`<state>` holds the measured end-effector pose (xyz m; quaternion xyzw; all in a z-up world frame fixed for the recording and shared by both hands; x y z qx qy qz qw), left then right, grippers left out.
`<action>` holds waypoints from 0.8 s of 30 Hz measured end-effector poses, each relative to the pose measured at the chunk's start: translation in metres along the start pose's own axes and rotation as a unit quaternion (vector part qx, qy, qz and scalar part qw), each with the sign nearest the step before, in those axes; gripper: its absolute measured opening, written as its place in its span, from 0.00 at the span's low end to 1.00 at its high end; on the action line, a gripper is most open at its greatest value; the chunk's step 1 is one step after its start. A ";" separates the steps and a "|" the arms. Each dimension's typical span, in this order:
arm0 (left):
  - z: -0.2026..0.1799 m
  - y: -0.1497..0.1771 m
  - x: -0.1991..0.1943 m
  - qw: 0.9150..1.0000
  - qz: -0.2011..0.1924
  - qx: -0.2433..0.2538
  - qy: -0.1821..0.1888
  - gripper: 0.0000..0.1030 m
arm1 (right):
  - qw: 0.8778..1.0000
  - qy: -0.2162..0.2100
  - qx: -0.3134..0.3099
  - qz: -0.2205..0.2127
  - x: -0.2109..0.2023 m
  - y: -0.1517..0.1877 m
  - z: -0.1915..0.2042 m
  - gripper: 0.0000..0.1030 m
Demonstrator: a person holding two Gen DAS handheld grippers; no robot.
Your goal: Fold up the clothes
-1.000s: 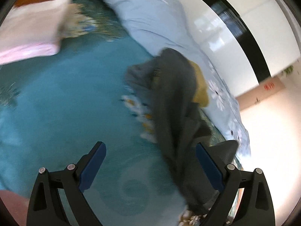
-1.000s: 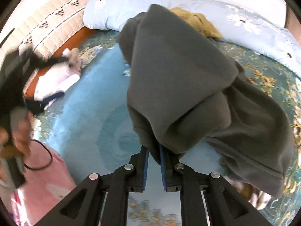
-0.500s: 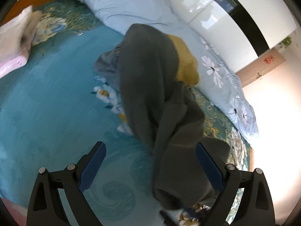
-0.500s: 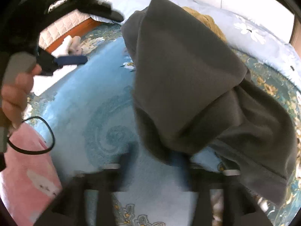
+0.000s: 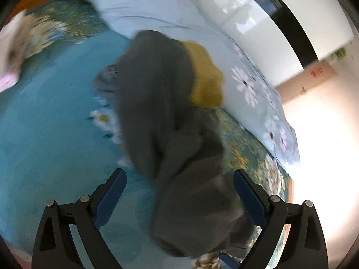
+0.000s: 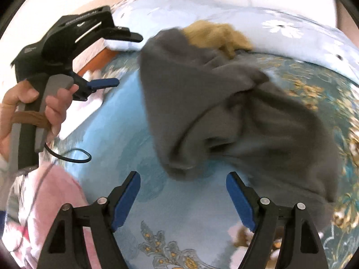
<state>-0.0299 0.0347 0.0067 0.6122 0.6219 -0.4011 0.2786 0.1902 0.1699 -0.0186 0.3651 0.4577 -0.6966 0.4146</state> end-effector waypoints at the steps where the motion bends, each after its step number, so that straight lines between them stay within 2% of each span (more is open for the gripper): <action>1: -0.012 -0.005 0.009 1.000 0.014 0.021 -0.018 0.93 | 1.000 0.004 0.011 -0.003 -0.004 -0.001 -0.007 0.79; 3: -0.035 -0.010 0.031 0.994 0.044 0.066 -0.069 0.94 | 0.999 0.012 0.031 -0.005 -0.009 -0.005 -0.019 0.79; 4: -0.044 -0.011 0.044 0.989 0.061 0.089 -0.099 0.94 | 0.999 0.017 0.040 -0.005 -0.011 -0.008 -0.024 0.79; 6: -0.051 -0.009 0.066 0.981 0.090 0.108 -0.137 0.92 | 0.998 0.028 0.062 -0.006 -0.021 -0.006 -0.042 0.79; 8: -0.045 -0.005 0.082 0.976 0.122 0.097 -0.149 0.64 | 0.996 0.037 0.086 -0.010 -0.031 -0.001 -0.061 0.79; 10: -0.036 0.000 0.095 0.974 0.149 0.079 -0.149 0.48 | 0.992 0.043 0.115 -0.007 -0.038 0.004 -0.083 0.79; 15: -0.010 0.013 0.090 0.979 0.146 0.052 -0.134 0.23 | 0.984 0.035 0.174 0.008 -0.031 0.008 -0.111 0.79; 18: 0.006 0.018 0.070 0.985 0.108 0.033 -0.129 0.14 | 0.981 0.022 0.194 0.007 -0.031 0.007 -0.116 0.79; 20: 0.018 0.019 0.042 0.993 0.059 0.022 -0.100 0.11 | 0.980 0.012 0.201 0.004 -0.031 0.006 -0.115 0.79; 22: 0.029 0.022 0.004 0.998 -0.016 0.015 -0.055 0.11 | 0.979 0.010 0.202 -0.003 -0.036 0.006 -0.113 0.79; 23: 0.038 0.027 -0.019 0.997 -0.063 0.010 -0.033 0.11 | 0.979 0.011 0.202 -0.006 -0.037 0.006 -0.112 0.79; 24: 0.050 0.031 -0.037 0.995 -0.093 -0.003 -0.022 0.11 | 0.979 0.012 0.203 -0.007 -0.038 0.007 -0.112 0.79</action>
Point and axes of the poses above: each gripper's, at about its wrist camera, not at the fingertips, and x roughly the way its jaws point, z to its left, y to its underside, the point moved 2 cm from there along x, roughly the way its jaws point, and after that the axes turned 12 degrees about z, right-handed, at the moved point
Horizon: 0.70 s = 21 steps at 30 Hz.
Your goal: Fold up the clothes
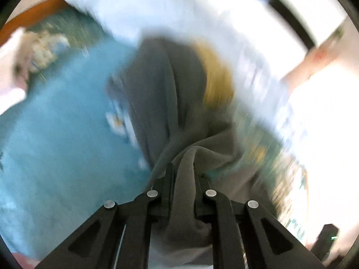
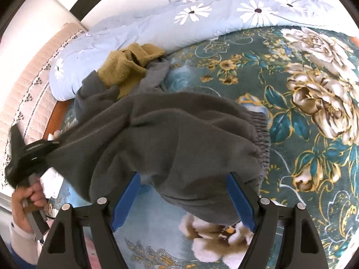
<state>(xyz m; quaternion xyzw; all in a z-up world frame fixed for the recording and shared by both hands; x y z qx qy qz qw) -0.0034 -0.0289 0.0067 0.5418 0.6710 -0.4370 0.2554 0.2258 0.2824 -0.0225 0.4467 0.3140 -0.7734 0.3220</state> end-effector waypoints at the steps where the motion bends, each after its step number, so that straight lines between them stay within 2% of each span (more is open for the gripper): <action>1: 0.019 0.003 -0.015 0.999 -0.022 -0.030 -0.001 0.11 | 1.000 0.001 0.002 0.001 0.000 0.001 0.000 0.79; 3: 0.052 0.011 -0.024 0.996 -0.033 -0.086 -0.011 0.11 | 1.000 -0.002 0.009 0.004 0.001 0.002 0.000 0.79; 6: 0.103 0.031 -0.013 0.985 -0.008 -0.171 -0.010 0.11 | 0.999 -0.026 0.028 0.013 0.006 0.004 0.001 0.79; 8: 0.121 0.044 -0.009 0.980 -0.001 -0.198 -0.011 0.11 | 0.998 -0.037 0.041 0.016 0.007 0.001 0.002 0.79; 11: 0.124 0.052 -0.003 0.981 0.010 -0.195 -0.020 0.11 | 0.996 -0.055 0.063 0.016 0.007 -0.008 0.005 0.79; 16: 0.127 0.053 0.000 0.983 0.014 -0.181 -0.023 0.11 | 0.992 -0.081 0.092 0.013 0.007 -0.053 0.032 0.79; 18: 0.132 0.051 0.001 0.983 0.016 -0.183 -0.020 0.11 | 0.991 -0.083 0.101 0.028 0.018 -0.078 0.046 0.79; 21: 0.138 0.052 0.001 0.983 0.013 -0.184 -0.016 0.11 | 0.986 -0.054 0.140 0.078 0.055 -0.111 0.059 0.79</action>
Point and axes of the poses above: each gripper's, at about its wrist camera, not at the fingertips, and x roughly the way its jaws point, z to its left, y to its underside, the point moved 2 cm from there along x, roughly the way its jaws point, and after that the axes turned 12 degrees about z, right-handed, at the moved point
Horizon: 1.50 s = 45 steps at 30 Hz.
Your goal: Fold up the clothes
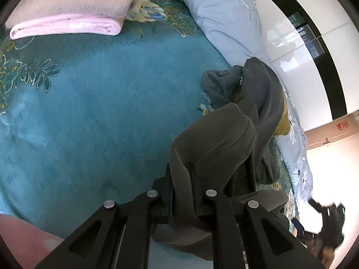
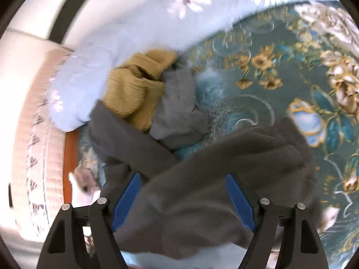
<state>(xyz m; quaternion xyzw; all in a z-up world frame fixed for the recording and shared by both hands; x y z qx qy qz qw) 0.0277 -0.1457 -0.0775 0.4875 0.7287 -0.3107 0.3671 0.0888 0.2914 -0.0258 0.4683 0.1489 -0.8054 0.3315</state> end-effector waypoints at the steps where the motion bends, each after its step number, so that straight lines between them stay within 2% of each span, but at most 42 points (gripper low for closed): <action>1: 0.000 0.000 0.000 1.000 -0.002 0.002 0.001 0.12 | 1.000 0.016 0.016 0.013 0.011 -0.008 0.002 0.79; 2: 0.000 0.001 -0.001 1.000 -0.003 0.003 0.003 0.12 | 0.998 0.037 0.035 0.023 0.021 -0.015 0.003 0.79; 4: 0.003 0.003 -0.004 1.000 -0.005 0.001 0.009 0.12 | 0.992 0.105 0.066 0.036 0.039 -0.026 0.002 0.78; 5: 0.003 0.003 -0.004 1.000 -0.006 0.000 0.014 0.12 | 0.988 0.135 0.071 0.040 0.045 -0.030 0.001 0.74; 8: 0.004 0.005 -0.006 1.000 -0.005 0.003 0.024 0.12 | 0.976 0.193 0.089 0.053 0.055 -0.032 -0.009 0.56; 11: 0.002 0.006 -0.007 0.999 -0.003 0.013 0.030 0.12 | 0.969 0.212 0.111 0.068 0.058 -0.025 -0.024 0.37; 14: 0.002 0.005 -0.008 0.999 0.000 0.014 0.040 0.12 | 0.971 0.200 0.111 0.068 0.049 -0.015 -0.030 0.17; 17: 0.004 0.004 -0.010 0.999 0.002 0.009 0.052 0.12 | 0.976 0.185 0.097 0.057 0.037 -0.004 -0.029 0.10; 20: 0.008 0.004 -0.012 0.997 0.004 -0.002 0.076 0.12 | 0.984 0.155 0.081 0.037 0.017 0.003 -0.026 0.08; 24: 0.004 0.003 -0.016 0.996 0.007 0.000 0.092 0.12 | 0.992 0.086 0.089 0.001 -0.014 -0.002 -0.018 0.07; 28: -0.022 -0.010 -0.019 0.996 0.009 0.025 0.086 0.08 | 0.996 0.039 0.073 -0.040 -0.047 -0.018 0.009 0.07; 30: -0.047 -0.024 -0.036 0.993 -0.013 0.038 0.108 0.06 | 0.996 0.014 0.047 -0.072 -0.077 -0.028 0.033 0.07; 32: -0.085 -0.036 -0.070 0.985 -0.058 0.081 0.138 0.06 | 0.993 -0.008 -0.004 -0.122 -0.120 -0.030 0.063 0.07; 35: -0.130 -0.038 -0.116 0.967 -0.121 0.155 0.163 0.06 | 0.976 -0.039 -0.079 -0.199 -0.186 -0.013 0.091 0.07; 37: -0.140 -0.032 -0.136 0.957 -0.146 0.182 0.171 0.06 | 0.961 -0.057 -0.118 -0.242 -0.218 0.006 0.095 0.07; 38: -0.136 -0.028 -0.137 0.957 -0.148 0.182 0.171 0.06 | 0.957 -0.061 -0.127 -0.255 -0.224 0.019 0.087 0.07; 39: -0.131 -0.024 -0.135 0.958 -0.146 0.176 0.171 0.06 | 0.955 -0.059 -0.126 -0.264 -0.223 0.032 0.072 0.07; 41: -0.105 -0.012 -0.109 0.972 -0.111 0.145 0.150 0.06 | 0.960 -0.035 -0.100 -0.259 -0.203 0.052 0.033 0.07; 42: -0.092 -0.006 -0.093 0.978 -0.091 0.128 0.138 0.06 | 0.967 -0.016 -0.078 -0.242 -0.183 0.061 0.006 0.07; 45: -0.051 0.010 -0.043 0.993 -0.020 0.073 0.093 0.06 | 0.988 0.043 0.012 -0.148 -0.106 0.080 -0.080 0.07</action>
Point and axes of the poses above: each gripper's, at about its wrist camera, not at the fingertips, and x roughly the way its jaws point, z to its left, y to its underside, the point moved 2 cm from there along x, roughly the way its jaws point, and after that the axes turned 12 degrees about z, right-handed, at the moved point
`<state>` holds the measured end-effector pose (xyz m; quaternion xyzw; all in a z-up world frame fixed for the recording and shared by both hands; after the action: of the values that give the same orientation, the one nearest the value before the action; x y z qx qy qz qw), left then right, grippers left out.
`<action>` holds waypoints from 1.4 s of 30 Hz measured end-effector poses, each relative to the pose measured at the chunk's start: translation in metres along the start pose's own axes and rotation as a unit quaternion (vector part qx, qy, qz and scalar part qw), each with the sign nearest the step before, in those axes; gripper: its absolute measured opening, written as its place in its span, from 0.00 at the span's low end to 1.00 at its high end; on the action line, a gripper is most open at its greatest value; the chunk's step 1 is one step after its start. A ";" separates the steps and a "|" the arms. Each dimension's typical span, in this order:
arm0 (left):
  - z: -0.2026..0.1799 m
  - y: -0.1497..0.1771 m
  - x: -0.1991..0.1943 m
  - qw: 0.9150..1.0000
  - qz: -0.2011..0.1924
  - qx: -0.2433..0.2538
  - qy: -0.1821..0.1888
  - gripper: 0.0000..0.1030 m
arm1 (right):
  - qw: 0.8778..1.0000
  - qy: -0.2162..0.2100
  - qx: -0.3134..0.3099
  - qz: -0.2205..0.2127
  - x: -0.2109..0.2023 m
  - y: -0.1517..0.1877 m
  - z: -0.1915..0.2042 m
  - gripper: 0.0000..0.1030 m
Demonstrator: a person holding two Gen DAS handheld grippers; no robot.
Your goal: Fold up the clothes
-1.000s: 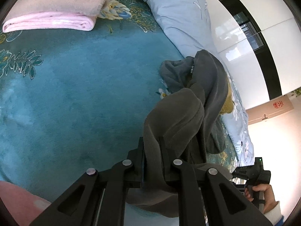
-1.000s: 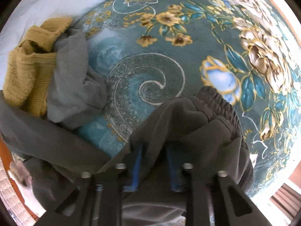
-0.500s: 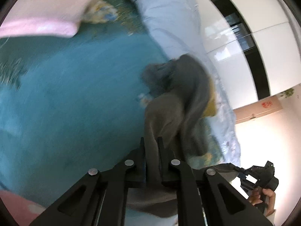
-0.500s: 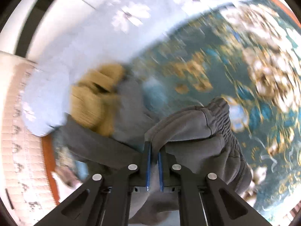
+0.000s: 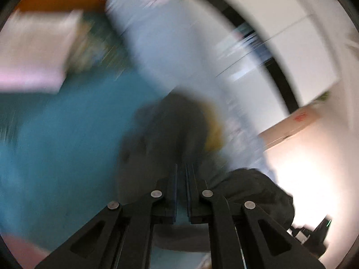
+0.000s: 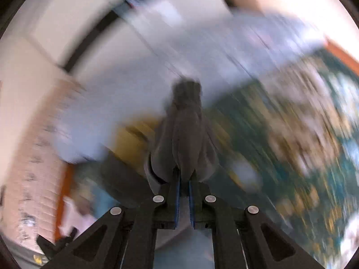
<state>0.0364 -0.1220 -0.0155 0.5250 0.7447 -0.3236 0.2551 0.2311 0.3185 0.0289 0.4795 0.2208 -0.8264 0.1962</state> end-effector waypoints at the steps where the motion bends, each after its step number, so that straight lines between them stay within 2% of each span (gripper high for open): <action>1: 0.010 0.005 0.010 1.000 0.016 -0.014 -0.008 0.06 | 0.998 0.019 0.035 0.038 0.027 0.015 -0.031 0.07; 4: 0.028 0.015 0.026 0.998 0.044 -0.035 -0.036 0.06 | 0.989 0.031 0.117 0.089 0.066 0.045 -0.090 0.07; 7: 0.036 0.014 0.026 0.996 0.043 -0.058 -0.042 0.06 | 0.986 0.009 0.142 0.093 0.072 0.051 -0.108 0.07; 9: 0.041 0.010 0.027 0.995 0.039 -0.077 -0.041 0.19 | 0.987 0.011 0.131 0.096 0.074 0.045 -0.106 0.07; 10: 0.043 0.007 0.030 0.994 0.041 -0.088 -0.040 0.35 | 0.987 0.013 0.124 0.099 0.076 0.043 -0.105 0.07; 11: 0.046 0.004 0.035 0.993 0.046 -0.098 -0.039 0.45 | 0.988 0.014 0.119 0.102 0.078 0.042 -0.105 0.07; 18: 0.070 -0.011 0.075 0.982 0.085 -0.158 -0.057 0.46 | 0.987 0.001 0.105 0.119 0.083 0.045 -0.122 0.07; 20: 0.076 -0.013 0.085 0.978 0.099 -0.175 -0.056 0.44 | 0.986 -0.012 0.116 0.121 0.082 0.045 -0.127 0.07; 22: 0.079 -0.013 0.093 0.975 0.106 -0.191 -0.036 0.44 | 0.984 -0.023 0.124 0.122 0.079 0.045 -0.130 0.07; 24: 0.080 -0.011 0.098 0.973 0.111 -0.202 -0.023 0.26 | 0.984 -0.026 0.127 0.123 0.079 0.046 -0.129 0.07; 25: 0.078 -0.012 0.097 0.974 0.108 -0.197 -0.033 0.09 | 0.984 -0.026 0.128 0.123 0.079 0.045 -0.128 0.07; 26: 0.074 -0.014 0.094 0.976 0.102 -0.189 -0.044 0.05 | 0.984 -0.025 0.128 0.123 0.080 0.045 -0.127 0.07; 28: 0.068 -0.017 0.089 0.979 0.090 -0.172 -0.067 0.03 | 0.984 -0.025 0.127 0.122 0.080 0.045 -0.123 0.07; 30: 0.043 -0.027 0.069 0.989 0.047 -0.112 -0.080 0.03 | 0.985 -0.031 0.119 0.117 0.075 0.045 -0.119 0.07; 32: 0.011 -0.036 0.041 0.996 -0.003 -0.047 -0.076 0.03 | 0.987 -0.038 0.109 0.112 0.071 0.048 -0.115 0.07; 35: -0.011 -0.036 -0.016 0.995 -0.087 -0.018 -0.039 0.03 | 0.988 -0.057 0.089 0.116 0.069 0.059 -0.104 0.07; 36: -0.005 -0.030 -0.032 0.993 -0.110 -0.024 -0.041 0.03 | 0.987 -0.061 0.084 0.122 0.072 0.064 -0.101 0.09; 37: 0.007 -0.024 -0.041 0.990 -0.121 -0.035 -0.058 0.03 | 0.986 -0.062 0.081 0.131 0.077 0.069 -0.101 0.10; 39: 0.045 -0.018 -0.032 0.988 -0.084 -0.076 -0.109 0.03 | 0.984 -0.062 0.080 0.147 0.086 0.078 -0.102 0.11; 40: 0.068 -0.014 -0.024 0.985 -0.060 -0.112 -0.119 0.03 | 0.983 -0.060 0.082 0.154 0.091 0.082 -0.104 0.11; 41: 0.091 -0.008 -0.017 0.980 -0.036 -0.155 -0.122 0.03 | 0.982 -0.058 0.083 0.157 0.093 0.084 -0.106 0.12; 42: 0.109 -0.004 -0.015 0.974 -0.022 -0.199 -0.106 0.03 | 0.983 -0.056 0.083 0.156 0.092 0.085 -0.108 0.14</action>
<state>0.0412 -0.2136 -0.0759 0.4101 0.7739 -0.2283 0.4253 0.3102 0.2977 -0.1144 0.4756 0.0628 -0.8264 0.2949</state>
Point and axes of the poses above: each gripper's, at about its wrist camera, not at the fingertips, and x roughly the way its jaws point, z to its left, y to its underside, the point moved 2 cm from there along x, roughly the way its jaws point, and after that the axes turned 12 degrees about z, right-handed, at the moved point
